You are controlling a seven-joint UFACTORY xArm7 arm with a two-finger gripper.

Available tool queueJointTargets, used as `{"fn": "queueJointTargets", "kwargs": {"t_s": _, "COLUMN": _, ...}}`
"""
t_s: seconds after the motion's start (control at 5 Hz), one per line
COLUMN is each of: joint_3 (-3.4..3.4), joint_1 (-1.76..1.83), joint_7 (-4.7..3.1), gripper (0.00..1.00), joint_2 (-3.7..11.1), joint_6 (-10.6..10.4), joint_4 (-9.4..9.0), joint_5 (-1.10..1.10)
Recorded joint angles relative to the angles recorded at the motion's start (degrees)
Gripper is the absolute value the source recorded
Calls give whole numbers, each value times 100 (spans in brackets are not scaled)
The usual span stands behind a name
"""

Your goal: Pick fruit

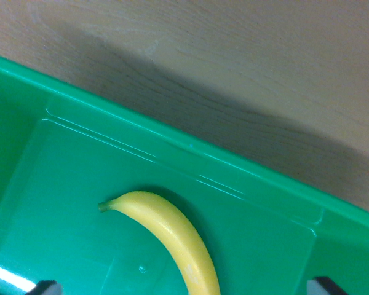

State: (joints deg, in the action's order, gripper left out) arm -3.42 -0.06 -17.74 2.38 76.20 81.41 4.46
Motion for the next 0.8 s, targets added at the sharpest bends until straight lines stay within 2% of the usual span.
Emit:
{"fn": "queueJointTargets", "kwargs": {"t_s": 0.2, "joint_3": 24, "joint_1": -14, "joint_7": -228, "gripper": 0, "joint_2": 112, "joint_6": -241, "joint_4": -159, "joint_5": -17}}
{"fn": "queueJointTargets", "kwargs": {"t_s": 0.4, "joint_3": 24, "joint_1": -14, "joint_7": -228, "gripper": 0, "joint_2": 112, "joint_6": -241, "joint_4": -159, "joint_5": -17}}
{"fn": "queueJointTargets", "kwargs": {"t_s": 0.6, "joint_3": 50, "joint_1": -28, "joint_7": -476, "gripper": 0, "joint_2": 232, "joint_6": -503, "joint_4": -332, "joint_5": -34}}
{"fn": "queueJointTargets", "kwargs": {"t_s": 0.8, "joint_3": 50, "joint_1": -28, "joint_7": -476, "gripper": 0, "joint_2": 232, "joint_6": -503, "joint_4": -332, "joint_5": -34}}
